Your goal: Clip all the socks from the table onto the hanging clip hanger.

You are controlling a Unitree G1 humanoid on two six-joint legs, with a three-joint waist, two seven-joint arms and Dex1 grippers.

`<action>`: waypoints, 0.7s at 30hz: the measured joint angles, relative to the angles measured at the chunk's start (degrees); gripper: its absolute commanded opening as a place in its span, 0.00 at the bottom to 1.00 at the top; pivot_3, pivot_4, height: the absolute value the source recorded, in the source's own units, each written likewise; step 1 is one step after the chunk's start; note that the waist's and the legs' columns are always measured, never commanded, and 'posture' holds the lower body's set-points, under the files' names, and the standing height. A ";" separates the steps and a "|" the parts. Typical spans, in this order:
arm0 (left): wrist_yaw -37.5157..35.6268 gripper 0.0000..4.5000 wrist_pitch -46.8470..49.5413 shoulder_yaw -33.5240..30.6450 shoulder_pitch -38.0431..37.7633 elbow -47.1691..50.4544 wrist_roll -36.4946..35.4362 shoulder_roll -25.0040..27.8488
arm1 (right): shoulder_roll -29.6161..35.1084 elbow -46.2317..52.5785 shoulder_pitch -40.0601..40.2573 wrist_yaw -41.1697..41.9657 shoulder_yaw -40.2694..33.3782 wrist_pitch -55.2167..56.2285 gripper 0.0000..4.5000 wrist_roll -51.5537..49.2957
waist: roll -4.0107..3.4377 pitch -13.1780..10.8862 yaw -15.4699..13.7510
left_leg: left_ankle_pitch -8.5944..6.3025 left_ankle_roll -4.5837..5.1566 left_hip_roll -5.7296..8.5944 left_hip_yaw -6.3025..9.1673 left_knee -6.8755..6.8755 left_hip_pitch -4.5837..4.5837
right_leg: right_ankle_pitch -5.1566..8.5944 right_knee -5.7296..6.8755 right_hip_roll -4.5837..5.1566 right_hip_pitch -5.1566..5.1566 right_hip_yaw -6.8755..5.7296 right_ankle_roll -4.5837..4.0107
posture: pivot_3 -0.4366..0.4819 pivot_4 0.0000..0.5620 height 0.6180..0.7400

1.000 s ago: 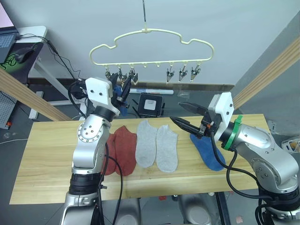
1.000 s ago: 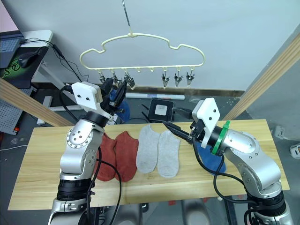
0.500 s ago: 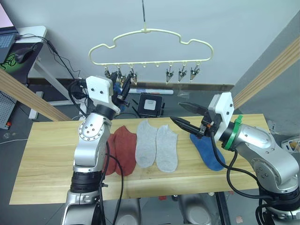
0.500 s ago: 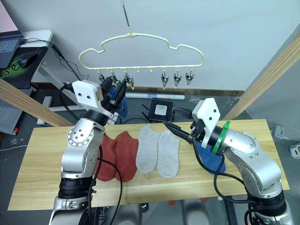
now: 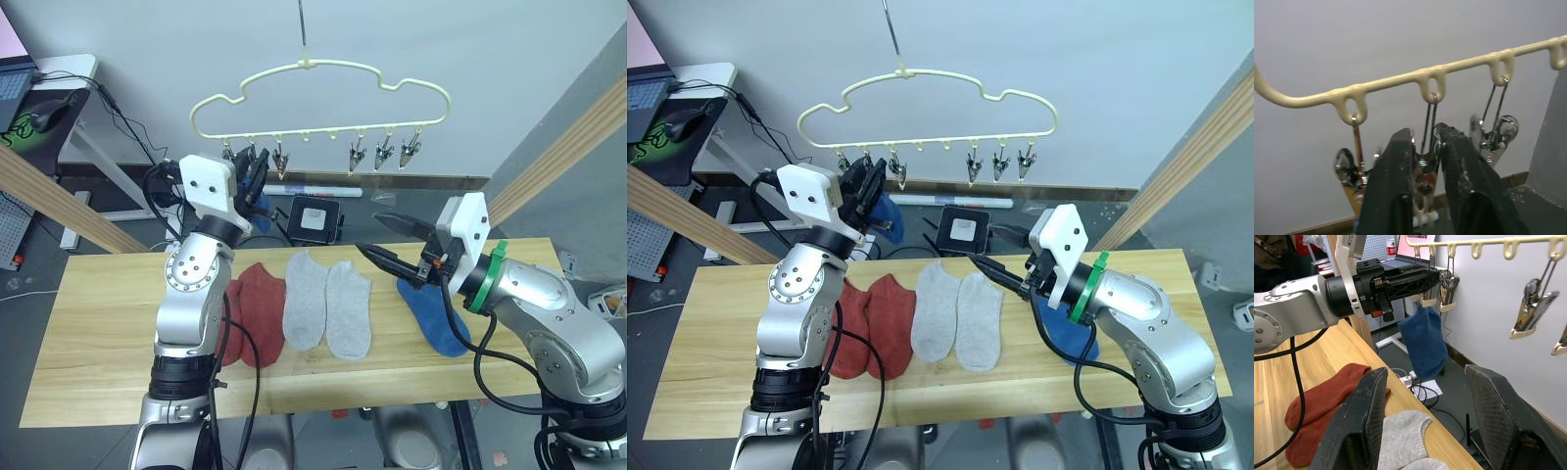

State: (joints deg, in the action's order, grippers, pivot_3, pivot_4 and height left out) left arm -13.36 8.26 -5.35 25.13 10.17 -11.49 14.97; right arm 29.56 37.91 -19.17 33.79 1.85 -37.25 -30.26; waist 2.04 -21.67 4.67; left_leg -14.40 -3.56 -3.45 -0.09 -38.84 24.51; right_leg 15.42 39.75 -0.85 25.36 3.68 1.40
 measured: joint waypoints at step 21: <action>-1.27 0.03 2.61 -0.07 -0.33 3.80 -0.01 2.38 | 3.97 -5.37 9.96 -7.80 3.16 -3.51 1.00 12.33 | 0.01 -0.04 -0.09 | 0.00 -0.01 -0.02 -0.04 0.03 -0.01 | 0.02 -0.04 0.00 0.01 0.14 0.04 | 0.32 0.74 1.00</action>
State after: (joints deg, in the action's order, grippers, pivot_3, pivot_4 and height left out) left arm -14.62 10.86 -5.42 24.80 13.97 -11.50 17.35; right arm 33.53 32.54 -9.21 25.99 5.01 -40.76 -17.93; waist 2.05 -21.71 4.57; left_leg -14.40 -3.57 -3.47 -0.12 -38.80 24.50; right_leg 15.44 39.71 -0.85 25.37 3.82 1.44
